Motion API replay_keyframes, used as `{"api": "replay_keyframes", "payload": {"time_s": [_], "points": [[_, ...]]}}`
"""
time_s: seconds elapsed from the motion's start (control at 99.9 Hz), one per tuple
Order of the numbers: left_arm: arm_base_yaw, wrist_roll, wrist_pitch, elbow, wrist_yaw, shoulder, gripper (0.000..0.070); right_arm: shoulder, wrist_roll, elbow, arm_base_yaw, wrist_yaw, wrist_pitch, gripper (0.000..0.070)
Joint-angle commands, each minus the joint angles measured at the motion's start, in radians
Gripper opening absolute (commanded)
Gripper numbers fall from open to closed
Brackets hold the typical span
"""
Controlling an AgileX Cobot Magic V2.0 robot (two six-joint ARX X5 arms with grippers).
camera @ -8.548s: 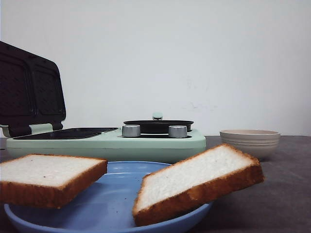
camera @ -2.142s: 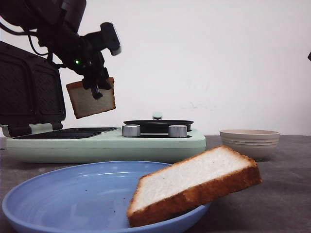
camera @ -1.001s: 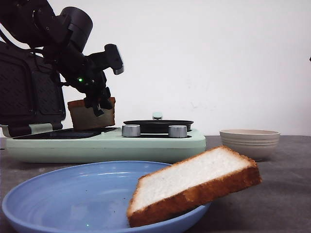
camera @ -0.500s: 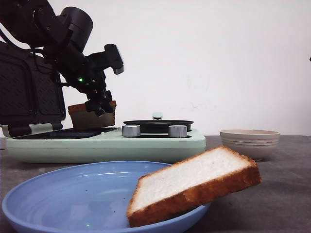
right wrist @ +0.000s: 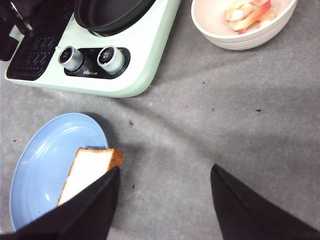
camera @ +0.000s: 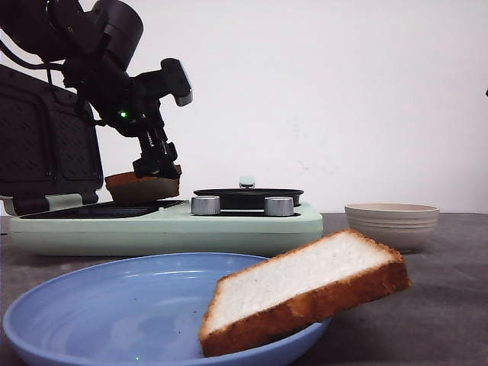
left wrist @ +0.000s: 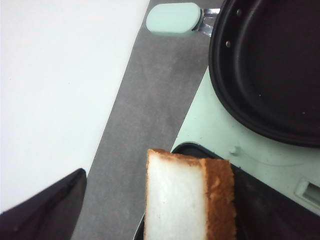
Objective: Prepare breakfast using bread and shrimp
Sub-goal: 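Lower the bread onto the farther press plate and open the left gripper, then raise the left gripper away from the press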
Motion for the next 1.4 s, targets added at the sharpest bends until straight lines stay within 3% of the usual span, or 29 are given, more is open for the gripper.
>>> {"api": "replay_keyframes", "payload": {"time_s": [0.0,0.11,0.661,0.901,1.211,1.391], "points": [[-0.003,-0.006,0.001,0.023,0.002,0.003,0.0529,0.003,-0.012,0.011,-0.001,-0.001,0.002,0.0357],[-0.004,-0.041,0.001,0.023,0.003,-0.001,0.0609,0.003,-0.011,0.011,-0.001,-0.001,0.002,0.0357],[-0.003,-0.116,-0.034,0.023,0.005,-0.065,0.0608,0.003,-0.011,0.011,-0.001,-0.001,0.002,0.0357],[-0.003,-0.308,-0.084,0.023,-0.01,-0.145,0.0594,0.003,-0.01,0.011,-0.001,-0.002,-0.002,0.0357],[-0.003,-0.634,-0.255,0.023,-0.072,-0.314,0.0593,0.003,-0.006,0.011,-0.001,-0.019,-0.018,0.0357],[-0.003,-0.713,-0.349,0.023,-0.083,-0.422,0.0592,0.003,0.0,0.011,-0.001,-0.04,-0.032,0.0357]]}}
